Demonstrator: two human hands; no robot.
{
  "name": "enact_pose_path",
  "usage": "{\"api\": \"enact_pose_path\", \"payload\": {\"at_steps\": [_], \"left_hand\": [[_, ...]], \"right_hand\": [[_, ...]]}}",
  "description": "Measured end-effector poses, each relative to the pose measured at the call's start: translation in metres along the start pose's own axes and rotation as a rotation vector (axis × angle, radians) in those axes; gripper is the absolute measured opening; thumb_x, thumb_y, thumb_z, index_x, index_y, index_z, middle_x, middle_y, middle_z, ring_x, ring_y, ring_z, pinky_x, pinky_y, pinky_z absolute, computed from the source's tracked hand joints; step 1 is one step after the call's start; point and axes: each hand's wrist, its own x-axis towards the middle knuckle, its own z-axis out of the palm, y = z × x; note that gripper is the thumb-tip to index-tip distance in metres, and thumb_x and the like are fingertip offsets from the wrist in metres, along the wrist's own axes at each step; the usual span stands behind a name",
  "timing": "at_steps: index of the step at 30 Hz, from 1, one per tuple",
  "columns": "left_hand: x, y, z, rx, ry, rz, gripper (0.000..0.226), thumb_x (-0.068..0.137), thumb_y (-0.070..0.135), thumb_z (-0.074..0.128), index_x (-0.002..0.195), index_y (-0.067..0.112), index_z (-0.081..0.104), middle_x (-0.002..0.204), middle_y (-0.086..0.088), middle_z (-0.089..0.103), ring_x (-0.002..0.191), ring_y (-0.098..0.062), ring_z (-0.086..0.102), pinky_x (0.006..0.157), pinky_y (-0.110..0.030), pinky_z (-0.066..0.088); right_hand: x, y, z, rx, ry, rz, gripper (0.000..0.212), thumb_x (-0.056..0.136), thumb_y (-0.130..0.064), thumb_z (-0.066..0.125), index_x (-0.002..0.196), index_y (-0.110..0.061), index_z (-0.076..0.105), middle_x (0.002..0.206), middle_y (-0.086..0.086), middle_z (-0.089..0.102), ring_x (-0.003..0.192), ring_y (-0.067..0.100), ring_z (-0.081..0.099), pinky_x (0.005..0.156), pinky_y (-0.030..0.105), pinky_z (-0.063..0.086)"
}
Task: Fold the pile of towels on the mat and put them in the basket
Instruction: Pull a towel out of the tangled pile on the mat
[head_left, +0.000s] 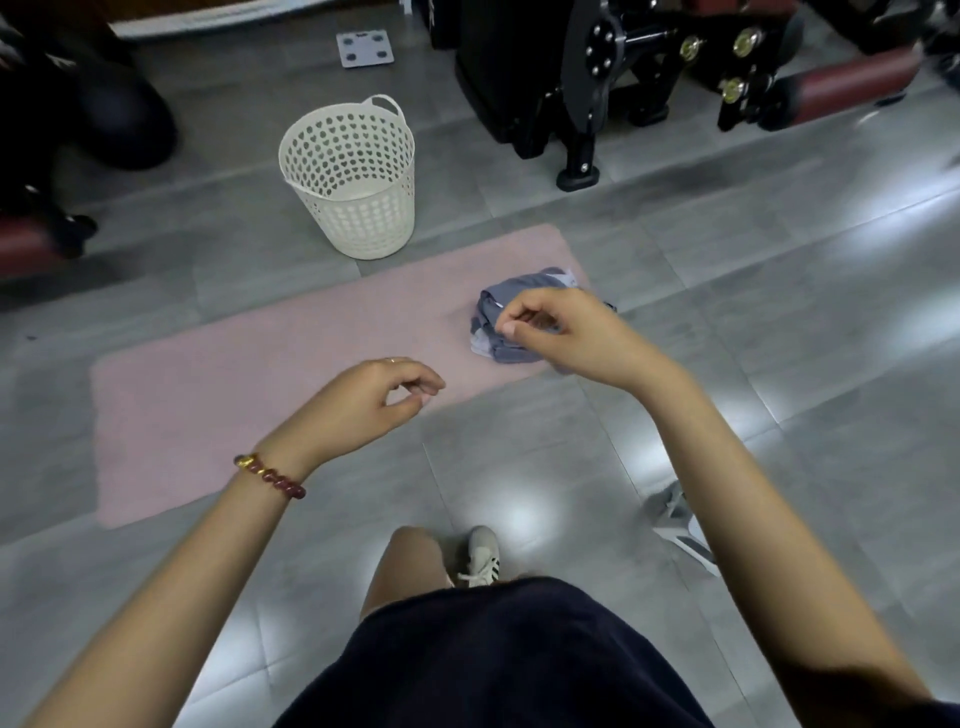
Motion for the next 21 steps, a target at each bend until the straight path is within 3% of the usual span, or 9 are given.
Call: {"api": "enact_pose_path", "payload": {"at_steps": [3, 6, 11, 13, 16, 18, 21], "left_hand": [[0.038, -0.039, -0.031, -0.019, -0.011, 0.001, 0.019, 0.088, 0.006, 0.060, 0.103, 0.015, 0.068, 0.099, 0.013, 0.066, 0.094, 0.000, 0.059, 0.082, -0.005, 0.039], [0.080, -0.084, -0.061, -0.014, -0.053, 0.005, 0.019, 0.089, 0.007, 0.060, 0.103, 0.017, 0.068, 0.097, 0.014, 0.065, 0.094, 0.002, 0.058, 0.083, -0.008, 0.041], [0.150, -0.158, -0.094, -0.059, -0.136, -0.031, 0.021, 0.088, 0.008, 0.058, 0.103, 0.021, 0.067, 0.099, 0.015, 0.064, 0.093, 0.004, 0.056, 0.083, -0.011, 0.041], [0.178, -0.186, -0.099, -0.106, -0.174, -0.073, 0.020, 0.088, 0.010, 0.057, 0.102, 0.022, 0.066, 0.100, 0.015, 0.064, 0.094, 0.004, 0.056, 0.084, -0.010, 0.040], [0.230, -0.231, -0.094, -0.187, -0.206, -0.102, 0.025, 0.083, 0.025, 0.050, 0.103, 0.020, 0.066, 0.100, 0.015, 0.064, 0.096, 0.003, 0.057, 0.085, -0.007, 0.039], [0.266, -0.267, -0.078, -0.198, -0.210, -0.099, 0.030, 0.082, 0.036, 0.047, 0.102, 0.024, 0.065, 0.101, 0.017, 0.064, 0.096, 0.002, 0.058, 0.088, -0.011, 0.041], [0.321, -0.334, -0.036, -0.185, -0.186, -0.080, 0.036, 0.078, 0.045, 0.042, 0.101, 0.027, 0.065, 0.102, 0.018, 0.064, 0.096, 0.001, 0.059, 0.088, -0.015, 0.043]], "right_hand": [[0.060, 0.004, 0.002, -0.017, -0.013, 0.020, 0.010, 0.091, -0.016, 0.057, 0.088, -0.015, 0.066, 0.083, -0.009, 0.067, 0.078, 0.005, 0.060, 0.068, 0.012, 0.044], [0.119, 0.019, 0.010, -0.007, 0.011, 0.052, 0.011, 0.090, -0.011, 0.057, 0.085, -0.015, 0.066, 0.078, -0.012, 0.063, 0.075, -0.001, 0.056, 0.068, 0.008, 0.040], [0.206, 0.077, 0.041, 0.176, 0.031, 0.224, 0.012, 0.091, -0.003, 0.055, 0.089, -0.003, 0.066, 0.085, 0.000, 0.065, 0.072, -0.002, 0.054, 0.075, 0.011, 0.041], [0.236, 0.111, 0.060, 0.288, -0.011, 0.327, 0.011, 0.090, 0.002, 0.056, 0.088, -0.005, 0.065, 0.085, -0.001, 0.063, 0.073, -0.007, 0.055, 0.078, 0.010, 0.042], [0.278, 0.179, 0.087, 0.371, -0.027, 0.491, 0.010, 0.087, -0.002, 0.059, 0.085, -0.012, 0.062, 0.089, 0.003, 0.062, 0.081, 0.008, 0.058, 0.083, 0.021, 0.044], [0.304, 0.236, 0.108, 0.360, 0.010, 0.600, 0.007, 0.088, -0.005, 0.060, 0.093, -0.003, 0.063, 0.090, 0.006, 0.060, 0.078, 0.005, 0.056, 0.077, 0.014, 0.043], [0.345, 0.335, 0.145, 0.330, 0.167, 0.758, 0.029, 0.086, -0.001, 0.062, 0.113, 0.000, 0.053, 0.096, 0.011, 0.055, 0.084, 0.015, 0.053, 0.067, 0.010, 0.041]]}}
